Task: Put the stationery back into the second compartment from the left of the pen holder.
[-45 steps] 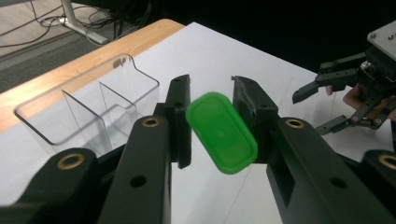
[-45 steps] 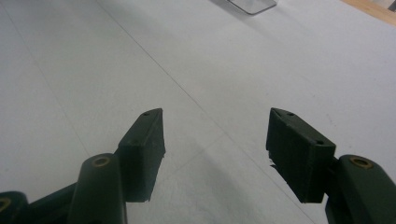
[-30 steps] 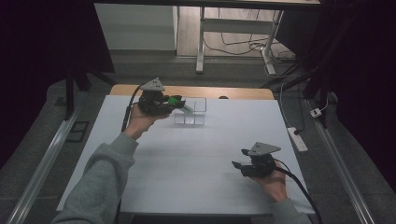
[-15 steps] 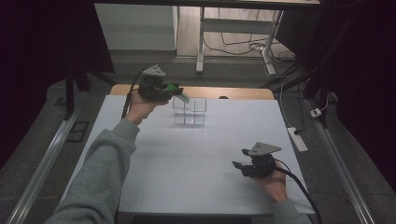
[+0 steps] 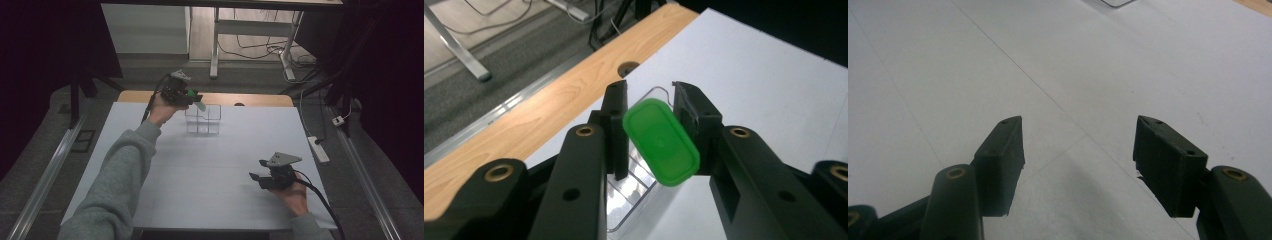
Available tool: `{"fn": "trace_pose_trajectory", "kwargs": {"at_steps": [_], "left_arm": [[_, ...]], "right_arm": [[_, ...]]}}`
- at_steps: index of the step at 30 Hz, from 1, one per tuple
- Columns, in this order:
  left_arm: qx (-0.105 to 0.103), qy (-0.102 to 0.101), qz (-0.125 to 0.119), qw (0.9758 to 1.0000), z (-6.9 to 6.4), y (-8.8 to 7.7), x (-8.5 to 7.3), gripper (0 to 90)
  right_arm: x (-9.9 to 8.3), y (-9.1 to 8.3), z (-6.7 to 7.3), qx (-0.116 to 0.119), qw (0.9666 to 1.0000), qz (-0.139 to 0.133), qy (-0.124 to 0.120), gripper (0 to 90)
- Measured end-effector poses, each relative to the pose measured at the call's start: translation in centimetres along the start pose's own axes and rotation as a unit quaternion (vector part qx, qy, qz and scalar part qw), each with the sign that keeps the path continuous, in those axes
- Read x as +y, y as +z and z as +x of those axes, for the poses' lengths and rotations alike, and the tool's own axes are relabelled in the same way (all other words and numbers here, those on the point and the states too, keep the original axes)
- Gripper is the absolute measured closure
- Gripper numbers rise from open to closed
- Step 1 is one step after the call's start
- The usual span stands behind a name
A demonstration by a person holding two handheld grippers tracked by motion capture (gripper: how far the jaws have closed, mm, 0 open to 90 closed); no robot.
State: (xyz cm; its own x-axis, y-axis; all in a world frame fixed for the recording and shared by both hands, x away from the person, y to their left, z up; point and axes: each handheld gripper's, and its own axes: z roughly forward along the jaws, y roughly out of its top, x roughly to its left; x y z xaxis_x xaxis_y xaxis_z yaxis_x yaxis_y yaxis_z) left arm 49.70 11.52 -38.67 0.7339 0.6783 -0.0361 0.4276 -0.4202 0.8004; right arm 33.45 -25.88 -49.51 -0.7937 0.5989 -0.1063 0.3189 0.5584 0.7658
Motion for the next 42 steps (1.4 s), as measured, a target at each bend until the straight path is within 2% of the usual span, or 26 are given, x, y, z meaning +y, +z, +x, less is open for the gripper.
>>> {"fn": "trace_pose_trajectory", "kwargs": {"at_steps": [6, 9, 10, 11, 13, 15, 22, 29, 34, 37, 40, 42], "left_arm": [[0.005, -0.003, 0.022, 0.9997, 0.0, 1.1, -0.1, 68.4], [-0.013, -0.004, 0.036, 0.9993, 0.1, 1.6, -0.2, 67.6], [-0.023, -0.009, 0.04, 0.9989, 0.1, 1.8, -0.3, 65.0], [-0.023, -0.012, 0.043, 0.9988, 0.0, 1.9, -0.3, 57.4], [-0.021, -0.012, 0.04, 0.9989, -0.2, 1.8, -0.2, 47.0], [-0.017, -0.007, 0.035, 0.9992, -0.5, 1.5, -0.2, 42.7], [-0.02, 0.0, 0.023, 0.9996, -0.9, -0.3, -1.0, 39.7], [-0.022, 0.004, 0.015, 0.9996, -1.8, -2.4, -3.7, 39.8], [-0.015, 0.009, 0.006, 0.9998, -2.3, -4.2, -5.9, 39.8], [-0.011, 0.007, 0.009, 0.9999, -2.4, -5.2, -7.7, 39.9], [-0.009, -0.007, 0.003, 0.9999, -2.5, -5.9, -9.4, 40.2], [-0.007, -0.009, 0.006, 0.9999, -2.7, -6.3, -10.6, 40.1]], "right_arm": [[0.0, -0.1, 0.2, 0.001, 1.0, 0.002, -0.002, 36.7], [0.0, -0.1, 0.2, 0.001, 1.0, 0.002, -0.002, 36.5], [0.0, -0.1, 0.2, 0.001, 1.0, 0.003, -0.002, 36.4], [-0.1, -0.1, 0.2, 0.001, 1.0, 0.004, -0.002, 36.4], [-0.1, 0.0, 0.1, 0.002, 1.0, 0.005, 0.0, 36.4], [-0.1, 0.1, 0.1, 0.003, 1.0, 0.008, 0.0, 36.0], [-0.1, 0.0, 0.1, 0.003, 1.0, 0.009, 0.001, 36.0], [-0.2, 0.0, 0.1, 0.005, 0.9999, 0.01, 0.0, 35.3], [-0.2, 0.0, 0.0, 0.007, 0.9999, 0.008, 0.005, 35.0], [-0.3, 0.0, -0.1, 0.004, 0.9999, 0.01, 0.006, 34.9], [-0.3, -0.1, -0.2, 0.001, 0.9999, 0.011, 0.009, 34.9], [-0.4, 0.0, -0.3, 0.0, 0.9999, 0.012, 0.009, 34.9]]}}
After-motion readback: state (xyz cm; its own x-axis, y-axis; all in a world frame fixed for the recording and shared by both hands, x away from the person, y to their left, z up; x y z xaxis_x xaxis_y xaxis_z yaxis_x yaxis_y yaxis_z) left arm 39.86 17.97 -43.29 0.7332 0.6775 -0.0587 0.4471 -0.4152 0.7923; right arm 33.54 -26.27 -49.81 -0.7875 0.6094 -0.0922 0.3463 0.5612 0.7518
